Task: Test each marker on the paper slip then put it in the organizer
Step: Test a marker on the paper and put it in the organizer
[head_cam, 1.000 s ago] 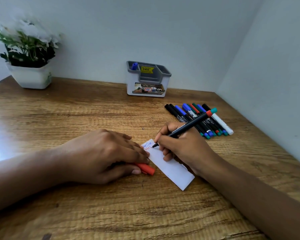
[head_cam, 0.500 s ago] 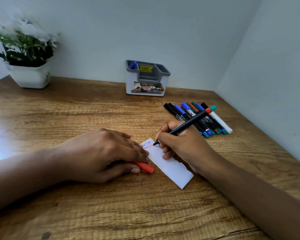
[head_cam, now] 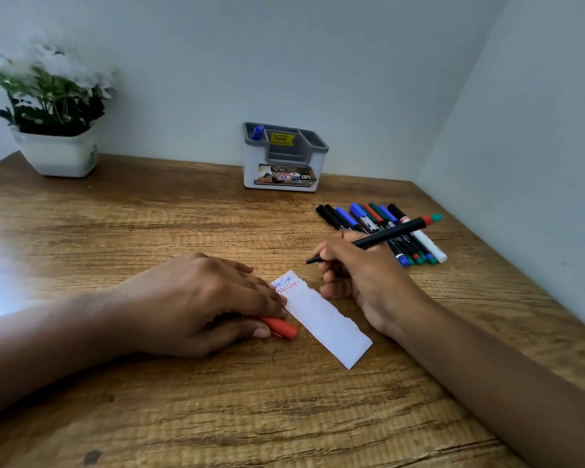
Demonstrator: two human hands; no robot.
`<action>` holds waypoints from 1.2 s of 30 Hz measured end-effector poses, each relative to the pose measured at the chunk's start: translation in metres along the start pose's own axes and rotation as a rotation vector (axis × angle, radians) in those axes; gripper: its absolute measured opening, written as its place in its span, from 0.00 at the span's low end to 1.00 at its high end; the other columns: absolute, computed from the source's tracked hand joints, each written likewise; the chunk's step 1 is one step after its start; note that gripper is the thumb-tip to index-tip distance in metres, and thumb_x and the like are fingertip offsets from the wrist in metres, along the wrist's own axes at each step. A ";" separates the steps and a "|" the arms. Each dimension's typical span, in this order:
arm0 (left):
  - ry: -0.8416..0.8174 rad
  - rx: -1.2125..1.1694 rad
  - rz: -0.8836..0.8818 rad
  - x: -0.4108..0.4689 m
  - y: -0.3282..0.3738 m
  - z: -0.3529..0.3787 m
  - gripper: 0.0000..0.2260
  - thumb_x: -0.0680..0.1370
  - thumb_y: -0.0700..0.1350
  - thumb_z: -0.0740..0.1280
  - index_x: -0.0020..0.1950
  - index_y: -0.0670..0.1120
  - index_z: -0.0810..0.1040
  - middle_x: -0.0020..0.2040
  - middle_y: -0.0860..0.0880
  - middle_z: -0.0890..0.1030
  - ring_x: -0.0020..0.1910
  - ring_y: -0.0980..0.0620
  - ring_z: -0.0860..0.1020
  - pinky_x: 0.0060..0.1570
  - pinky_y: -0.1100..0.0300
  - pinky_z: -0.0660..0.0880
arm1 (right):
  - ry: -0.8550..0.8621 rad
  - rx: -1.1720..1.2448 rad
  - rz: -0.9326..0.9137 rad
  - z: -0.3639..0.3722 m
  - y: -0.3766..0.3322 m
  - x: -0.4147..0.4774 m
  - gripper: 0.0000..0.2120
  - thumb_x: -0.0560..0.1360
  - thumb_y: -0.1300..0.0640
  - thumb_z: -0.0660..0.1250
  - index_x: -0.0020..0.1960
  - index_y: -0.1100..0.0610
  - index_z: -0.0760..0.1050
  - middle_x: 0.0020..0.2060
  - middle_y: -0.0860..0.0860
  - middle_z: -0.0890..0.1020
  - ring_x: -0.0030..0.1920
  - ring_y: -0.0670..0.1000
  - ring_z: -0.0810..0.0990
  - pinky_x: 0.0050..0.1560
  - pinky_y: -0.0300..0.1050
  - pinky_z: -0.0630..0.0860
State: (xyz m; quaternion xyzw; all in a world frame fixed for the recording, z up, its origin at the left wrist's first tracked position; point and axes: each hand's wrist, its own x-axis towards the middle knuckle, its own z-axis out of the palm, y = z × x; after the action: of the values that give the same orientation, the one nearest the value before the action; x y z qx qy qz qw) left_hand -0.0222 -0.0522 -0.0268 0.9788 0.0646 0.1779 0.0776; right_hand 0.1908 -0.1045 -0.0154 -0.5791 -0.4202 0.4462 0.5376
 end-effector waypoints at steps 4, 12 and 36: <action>0.102 -0.125 -0.060 -0.003 -0.001 0.001 0.13 0.79 0.50 0.66 0.60 0.49 0.81 0.59 0.57 0.81 0.59 0.63 0.78 0.54 0.60 0.78 | -0.025 0.164 0.005 -0.003 -0.007 0.002 0.07 0.74 0.66 0.64 0.39 0.58 0.75 0.28 0.53 0.76 0.26 0.45 0.74 0.24 0.39 0.76; 0.445 -0.352 -0.417 0.001 -0.010 -0.004 0.07 0.71 0.60 0.70 0.47 0.71 0.80 0.45 0.70 0.82 0.46 0.69 0.80 0.42 0.76 0.73 | -0.204 0.137 -0.266 -0.010 -0.024 -0.008 0.05 0.69 0.65 0.69 0.41 0.56 0.78 0.28 0.50 0.75 0.27 0.45 0.74 0.27 0.40 0.76; 0.489 -0.213 -0.468 0.027 0.003 -0.013 0.08 0.72 0.57 0.71 0.49 0.58 0.83 0.36 0.58 0.84 0.33 0.47 0.81 0.33 0.47 0.78 | -0.218 0.028 -0.279 0.008 -0.027 -0.020 0.05 0.73 0.58 0.68 0.43 0.56 0.71 0.25 0.50 0.77 0.21 0.44 0.67 0.20 0.33 0.62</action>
State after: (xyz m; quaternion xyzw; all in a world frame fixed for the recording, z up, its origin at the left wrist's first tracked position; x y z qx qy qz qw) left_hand -0.0014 -0.0496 -0.0048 0.8522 0.2851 0.3903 0.2003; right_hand 0.1778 -0.1201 0.0127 -0.4556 -0.5460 0.4332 0.5537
